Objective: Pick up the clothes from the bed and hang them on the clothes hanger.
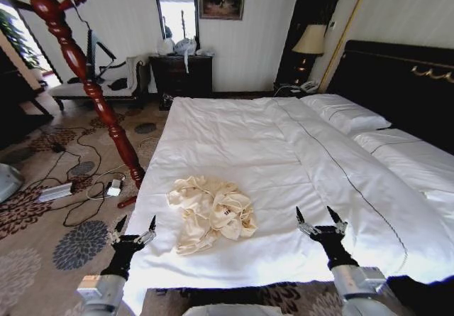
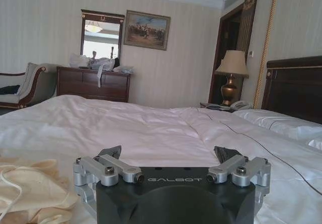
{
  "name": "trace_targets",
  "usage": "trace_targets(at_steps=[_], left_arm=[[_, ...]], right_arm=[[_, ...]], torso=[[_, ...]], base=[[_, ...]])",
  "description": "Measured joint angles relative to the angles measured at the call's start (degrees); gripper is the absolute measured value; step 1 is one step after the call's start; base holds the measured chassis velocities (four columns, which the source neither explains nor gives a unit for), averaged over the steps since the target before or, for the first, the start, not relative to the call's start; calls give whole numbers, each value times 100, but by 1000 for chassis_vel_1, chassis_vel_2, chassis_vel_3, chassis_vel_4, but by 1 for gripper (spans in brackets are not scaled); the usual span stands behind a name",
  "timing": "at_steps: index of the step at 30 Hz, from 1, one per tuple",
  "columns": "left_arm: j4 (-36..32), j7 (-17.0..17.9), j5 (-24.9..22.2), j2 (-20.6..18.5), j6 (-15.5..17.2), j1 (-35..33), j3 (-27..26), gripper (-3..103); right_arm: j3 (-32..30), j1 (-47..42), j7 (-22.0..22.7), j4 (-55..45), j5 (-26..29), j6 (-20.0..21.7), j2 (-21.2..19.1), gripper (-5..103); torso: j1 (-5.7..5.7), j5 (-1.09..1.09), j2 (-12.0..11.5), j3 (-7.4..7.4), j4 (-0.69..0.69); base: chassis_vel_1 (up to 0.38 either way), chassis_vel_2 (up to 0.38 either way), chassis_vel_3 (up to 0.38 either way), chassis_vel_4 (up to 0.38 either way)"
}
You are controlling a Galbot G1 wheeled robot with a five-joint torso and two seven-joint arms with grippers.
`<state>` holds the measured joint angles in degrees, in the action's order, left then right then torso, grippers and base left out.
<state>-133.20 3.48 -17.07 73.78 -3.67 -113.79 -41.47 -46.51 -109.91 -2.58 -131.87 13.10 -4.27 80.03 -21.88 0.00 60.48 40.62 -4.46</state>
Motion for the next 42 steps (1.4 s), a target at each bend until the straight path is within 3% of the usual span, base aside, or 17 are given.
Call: trace_targets(at_steps=[16, 30, 34, 37, 39, 40, 42], left_arm=[[-26, 109, 76, -44, 93, 96, 66, 100], [105, 210, -76, -251, 416, 258, 312, 100], [20, 357, -465, -414, 686, 350, 332, 100], [-739, 888, -1382, -779, 1334, 592, 28, 100], [-884, 1086, -1634, -916, 1491, 707, -75, 100], [-977, 1370, -1985, -1170, 1744, 944, -251, 100], [-1031, 1760, -2616, -1900, 2202, 1418, -745, 100]], right_arm=[[136, -49, 140, 19, -21, 2, 107, 100], [208, -78, 207, 20, -157, 17, 205, 100], [227, -118, 211, 25, -218, 21, 221, 100], [237, -104, 226, 80, -217, 26, 168, 100], [265, -79, 231, 98, -212, 36, 130, 100], [312, -57, 242, 122, -210, 56, 91, 100], [412, -46, 254, 144, -215, 85, 73, 100]], torso=[[0, 0, -1, 0, 0], [0, 0, 0, 0, 0], [0, -2, -1, 0, 1], [-1, 0, 0, 0, 0], [0, 3, 0, 0, 0], [0, 1, 0, 0, 4], [-1, -3, 0, 0, -4]], base=[[0, 0, 0, 0], [0, 0, 0, 0], [0, 0, 0, 0], [0, 0, 0, 0], [0, 0, 0, 0], [0, 0, 0, 0], [0, 0, 0, 0]])
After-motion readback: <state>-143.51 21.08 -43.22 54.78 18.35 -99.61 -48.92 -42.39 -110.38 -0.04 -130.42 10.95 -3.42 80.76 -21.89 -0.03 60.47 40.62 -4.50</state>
